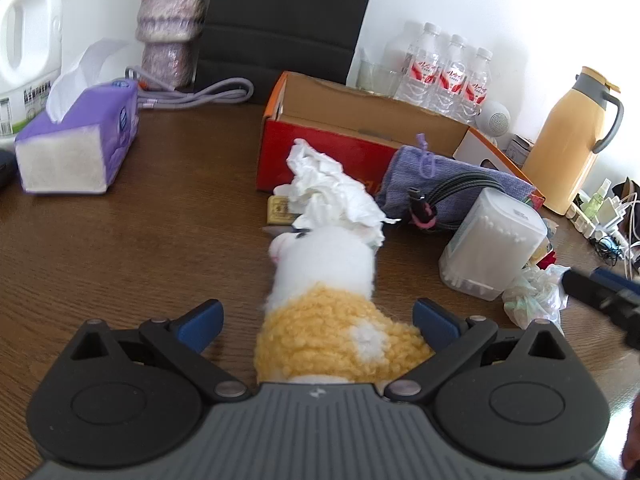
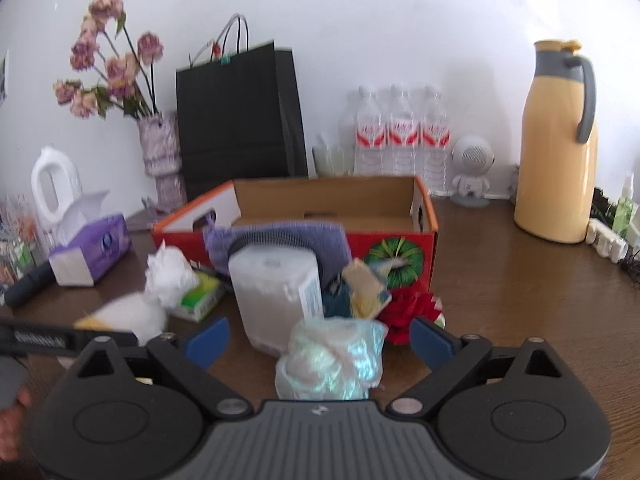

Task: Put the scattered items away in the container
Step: 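Grasp the plush toy with the left gripper while the right gripper grasps the plastic bundle, then carry the plush toy into the box with the left gripper while the right gripper drops the bundle there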

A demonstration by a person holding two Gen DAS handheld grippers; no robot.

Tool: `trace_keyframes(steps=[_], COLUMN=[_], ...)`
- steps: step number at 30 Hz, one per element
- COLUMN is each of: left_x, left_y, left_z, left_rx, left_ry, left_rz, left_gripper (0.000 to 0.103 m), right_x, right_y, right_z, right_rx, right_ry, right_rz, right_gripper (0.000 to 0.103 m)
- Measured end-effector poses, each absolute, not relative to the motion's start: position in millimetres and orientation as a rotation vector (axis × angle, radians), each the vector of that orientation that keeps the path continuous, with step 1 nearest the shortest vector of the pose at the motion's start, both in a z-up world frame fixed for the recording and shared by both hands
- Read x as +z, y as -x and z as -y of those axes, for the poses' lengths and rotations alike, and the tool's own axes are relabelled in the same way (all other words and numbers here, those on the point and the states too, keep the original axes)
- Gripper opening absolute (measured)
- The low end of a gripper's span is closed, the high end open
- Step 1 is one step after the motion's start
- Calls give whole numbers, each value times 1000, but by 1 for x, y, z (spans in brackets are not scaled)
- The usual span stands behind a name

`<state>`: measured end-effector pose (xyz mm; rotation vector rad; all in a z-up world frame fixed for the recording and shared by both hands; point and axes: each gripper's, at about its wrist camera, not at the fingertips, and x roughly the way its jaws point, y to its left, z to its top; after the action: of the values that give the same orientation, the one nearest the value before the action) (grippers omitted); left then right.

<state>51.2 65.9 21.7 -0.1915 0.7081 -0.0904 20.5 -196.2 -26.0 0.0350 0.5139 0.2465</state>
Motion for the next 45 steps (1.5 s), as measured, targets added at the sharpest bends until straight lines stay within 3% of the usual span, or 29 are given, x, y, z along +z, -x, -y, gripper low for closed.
trace_keyframes(steps=[1, 2, 5, 6, 7, 11, 13, 15, 16, 18, 23, 26, 27, 28, 30, 35, 40, 45], left_x=[24, 26, 33, 34, 35, 35, 34, 35, 37, 43, 39, 28, 25, 23, 18, 20, 64, 133], left_y=[-48, -45, -36, -30, -22, 8, 16, 18, 19, 25, 37, 29, 27, 27, 27, 36, 27, -40], left_z=[-66, -64, -55, -50, -45, -44, -50, -58, -62, -67, -59, -41, -40, -41, -41, -39, -41, -43], left_rx=[-96, -95, -120, -121, -135, -320, -306, -230, -178, -108, -118, -82, -73, -68, -61, -76, -136, -187], left_ry=[171, 147, 37, -19, -70, -153, -172, -157, -141, -72, 111, 49, 44, 49, 37, 5, 31, -22], left_rz=[-693, -681, -661, -646, -632, -610, -594, -593, -607, -619, -616, -669, -679, -686, -685, -601, -466, -323], left_gripper=[81, 63, 57, 57, 56, 59, 63, 97, 101, 101, 102, 102, 101, 99, 75, 64, 64, 65], right_x=[-30, -34, -42, -45, -47, -36, -26, -20, -18, -16, -25, -33, -34, -35, -38, -37, 1, 59], right_y=[-23, -25, -30, -30, -29, -5, 12, 25, 30, 37, 34, 32, 35, 37, 42, 47, 39, -10], right_z=[195, 194, 190, 189, 188, 185, 188, 189, 190, 190, 190, 183, 182, 180, 177, 174, 187, 201], right_rx=[246, 244, 248, 256, 267, 338, 414, 413, 392, 358, 368, 378, 388, 398, 409, 407, 382, 367], right_ry=[-29, -24, -9, -3, 1, 28, -7, 2, 18, 57, 43, 37, 39, 43, 61, 70, 25, 36], right_rz=[-534, -549, -567, -583, -594, -580, -562, -552, -544, -529, -572, -620, -622, -624, -636, -627, -493, -394], right_gripper=[86, 83, 63, 44, 43, 42, 46, 59, 70, 75, 76, 70, 64, 56, 50, 38, 37, 38])
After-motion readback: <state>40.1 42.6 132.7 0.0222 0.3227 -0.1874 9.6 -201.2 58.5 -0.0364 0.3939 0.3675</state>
